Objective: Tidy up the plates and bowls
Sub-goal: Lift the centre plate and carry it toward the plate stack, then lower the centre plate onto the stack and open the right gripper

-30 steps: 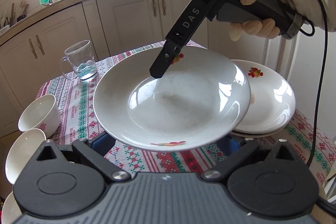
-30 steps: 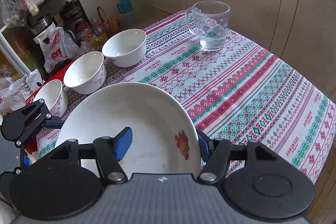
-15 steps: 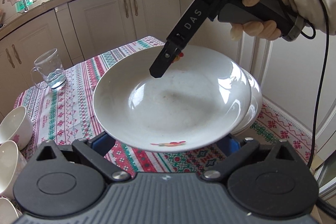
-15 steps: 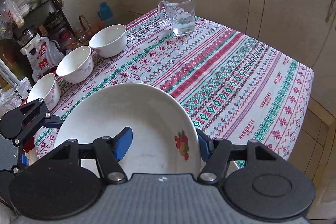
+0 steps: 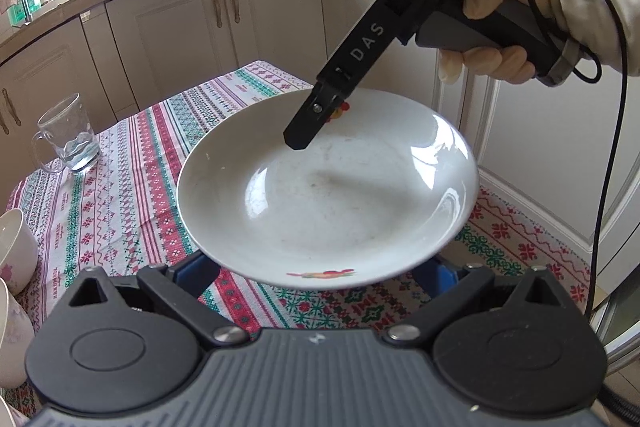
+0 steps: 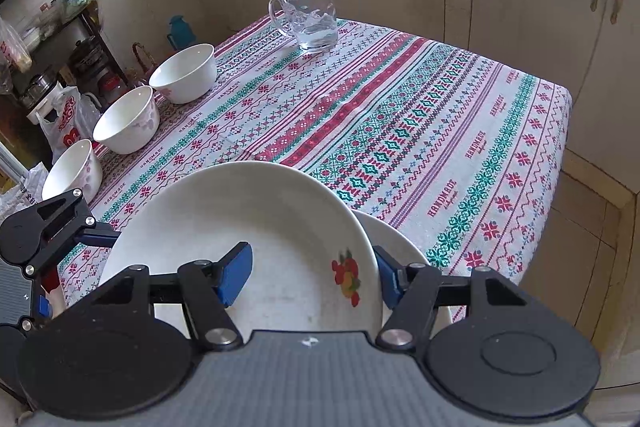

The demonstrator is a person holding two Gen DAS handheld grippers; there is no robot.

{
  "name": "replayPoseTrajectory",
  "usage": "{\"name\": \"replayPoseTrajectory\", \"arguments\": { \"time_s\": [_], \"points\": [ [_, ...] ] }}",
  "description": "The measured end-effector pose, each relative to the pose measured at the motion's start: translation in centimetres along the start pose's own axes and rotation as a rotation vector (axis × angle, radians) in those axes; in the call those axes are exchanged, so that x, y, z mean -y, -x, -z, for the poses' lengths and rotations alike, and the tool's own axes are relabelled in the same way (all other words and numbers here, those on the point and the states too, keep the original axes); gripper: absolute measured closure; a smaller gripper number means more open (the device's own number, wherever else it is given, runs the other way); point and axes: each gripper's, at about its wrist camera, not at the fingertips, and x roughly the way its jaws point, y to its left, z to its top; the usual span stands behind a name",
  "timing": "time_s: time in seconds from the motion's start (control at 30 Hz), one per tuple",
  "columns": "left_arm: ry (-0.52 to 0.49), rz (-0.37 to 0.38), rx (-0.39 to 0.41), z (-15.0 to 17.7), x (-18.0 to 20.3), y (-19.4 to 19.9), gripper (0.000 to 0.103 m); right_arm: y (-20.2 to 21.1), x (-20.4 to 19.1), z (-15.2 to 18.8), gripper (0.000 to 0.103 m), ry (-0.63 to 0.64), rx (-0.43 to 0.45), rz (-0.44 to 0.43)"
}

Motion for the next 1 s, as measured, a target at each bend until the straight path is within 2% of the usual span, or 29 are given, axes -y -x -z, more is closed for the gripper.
{"name": "replayPoseTrajectory", "arguments": {
  "time_s": [1.0],
  "points": [
    [-0.032,0.053,-0.011,-0.4,0.3,-0.7,0.002,-0.4,2.1,2.1,0.033,-0.062,0.021,-0.008]
  ]
}}
